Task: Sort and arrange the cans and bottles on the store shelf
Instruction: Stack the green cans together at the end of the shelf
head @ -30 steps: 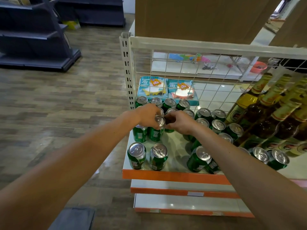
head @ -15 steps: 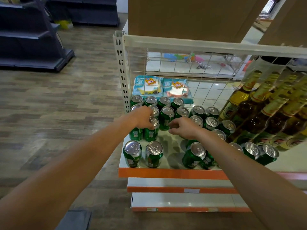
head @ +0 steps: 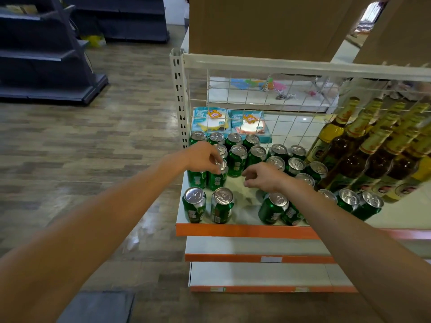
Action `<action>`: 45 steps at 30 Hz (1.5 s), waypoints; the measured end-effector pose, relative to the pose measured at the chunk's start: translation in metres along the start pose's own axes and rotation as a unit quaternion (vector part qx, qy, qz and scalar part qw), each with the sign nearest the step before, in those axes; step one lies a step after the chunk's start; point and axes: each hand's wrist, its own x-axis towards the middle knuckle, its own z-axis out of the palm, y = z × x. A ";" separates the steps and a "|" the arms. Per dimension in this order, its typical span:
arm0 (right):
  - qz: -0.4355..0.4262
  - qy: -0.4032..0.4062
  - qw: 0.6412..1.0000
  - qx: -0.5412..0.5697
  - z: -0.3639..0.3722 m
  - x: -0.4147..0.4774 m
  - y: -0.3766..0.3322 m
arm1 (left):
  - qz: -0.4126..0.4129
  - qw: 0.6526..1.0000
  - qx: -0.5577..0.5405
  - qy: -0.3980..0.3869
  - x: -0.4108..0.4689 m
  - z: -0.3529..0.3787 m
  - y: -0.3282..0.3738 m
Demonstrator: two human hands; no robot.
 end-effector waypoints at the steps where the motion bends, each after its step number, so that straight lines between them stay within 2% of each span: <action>1: -0.004 -0.003 1.000 0.000 0.001 -0.002 -0.003 | 0.013 0.999 -0.006 -0.039 -0.006 0.002 0.009; 4: -0.017 -0.009 1.000 -0.009 0.003 -0.006 -0.010 | 0.033 0.990 0.061 -0.126 -0.015 0.018 0.031; 7: -0.037 -0.022 0.999 -0.021 0.008 -0.009 -0.013 | 0.006 0.984 0.094 -0.154 -0.020 0.044 0.040; 12: -0.059 -0.024 0.998 -0.018 0.013 -0.019 -0.008 | -0.056 0.991 0.115 -0.036 -0.028 0.068 0.041; 18: -0.072 -0.040 0.996 -0.021 0.020 -0.035 0.004 | -0.089 0.989 0.114 -0.014 -0.030 0.069 0.049; 21: -0.077 -0.035 0.996 -0.014 0.020 -0.036 0.009 | -0.076 0.994 0.076 -0.001 -0.026 0.062 0.053; 28: -0.039 -0.020 0.999 -0.015 -0.002 -0.031 0.033 | 0.004 0.996 0.080 0.032 0.017 0.034 0.062; 34: -0.021 -0.013 1.000 -0.002 -0.017 -0.027 0.048 | 0.023 0.995 0.090 0.021 0.062 0.025 0.058; 41: -0.023 0.039 0.999 -0.013 -0.028 -0.024 0.056 | 0.046 0.986 0.148 -0.063 0.090 0.030 0.045; 45: -0.003 0.140 0.990 -0.030 -0.035 -0.020 0.063 | 0.039 0.988 0.133 -0.074 0.092 0.033 0.043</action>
